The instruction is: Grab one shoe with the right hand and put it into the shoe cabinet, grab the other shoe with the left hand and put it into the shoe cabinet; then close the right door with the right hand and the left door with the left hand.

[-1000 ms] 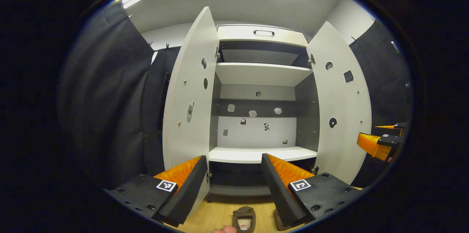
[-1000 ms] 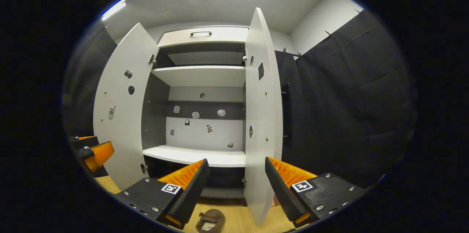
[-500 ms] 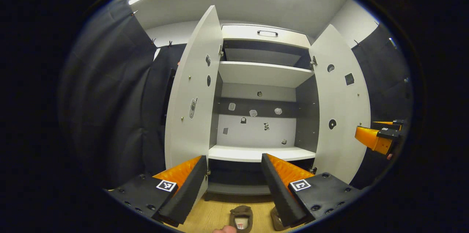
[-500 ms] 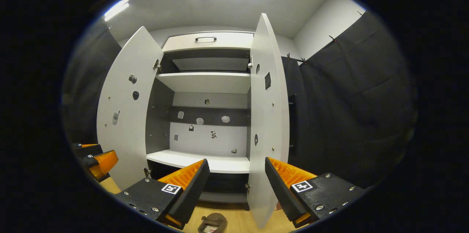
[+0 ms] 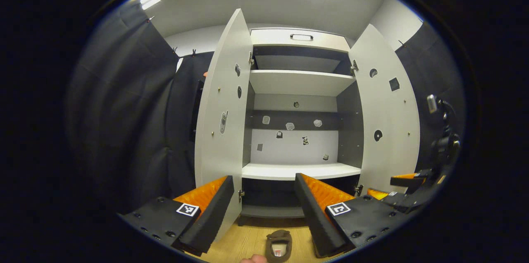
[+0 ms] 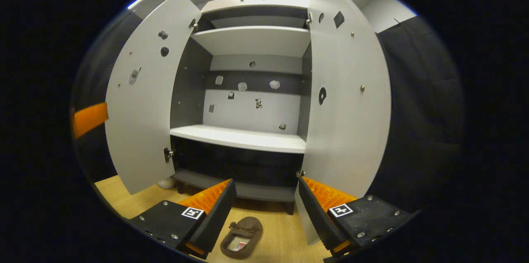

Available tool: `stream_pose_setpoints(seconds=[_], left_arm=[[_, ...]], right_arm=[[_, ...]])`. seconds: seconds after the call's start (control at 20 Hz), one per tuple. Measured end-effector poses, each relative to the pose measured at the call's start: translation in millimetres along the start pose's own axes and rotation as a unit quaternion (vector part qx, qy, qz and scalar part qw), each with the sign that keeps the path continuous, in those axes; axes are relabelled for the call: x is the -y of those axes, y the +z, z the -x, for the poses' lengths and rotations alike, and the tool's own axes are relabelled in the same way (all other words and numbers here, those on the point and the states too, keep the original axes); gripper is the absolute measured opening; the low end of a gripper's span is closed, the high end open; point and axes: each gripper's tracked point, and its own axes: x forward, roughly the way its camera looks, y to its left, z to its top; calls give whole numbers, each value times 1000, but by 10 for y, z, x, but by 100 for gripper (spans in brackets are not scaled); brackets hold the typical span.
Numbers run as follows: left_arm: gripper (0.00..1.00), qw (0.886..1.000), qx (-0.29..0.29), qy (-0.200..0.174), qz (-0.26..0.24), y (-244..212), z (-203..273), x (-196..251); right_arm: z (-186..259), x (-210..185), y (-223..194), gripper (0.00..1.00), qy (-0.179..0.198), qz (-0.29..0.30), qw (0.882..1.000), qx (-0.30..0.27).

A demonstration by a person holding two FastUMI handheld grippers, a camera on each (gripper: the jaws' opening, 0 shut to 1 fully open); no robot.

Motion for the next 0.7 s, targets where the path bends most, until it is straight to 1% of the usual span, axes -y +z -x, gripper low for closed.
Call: stream_pose_setpoints(seconds=[0.15,0.3,0.5,0.65,0.7], left_arm=[[96,1000,-2,4,2,-27,39,-12],[96,1000,1,9,-3,-29,80,-49],[96,1000,-2,16,-1,-68,77,-127],[96,1000,-3,22,-4,-76,77,-181],[99,1000,-3,23,-4,-80,81,-195]], right_arm=[[-236,-118,-732,94,13,0,997,-77],[-384,-126,-1417,94,13,34,988,-148],[-410,-204,-2074,94,22,64,975,-212],[-497,-177,-2408,93,14,56,965,-256],[-530,-166,-2467,93,8,53,963,-265]])
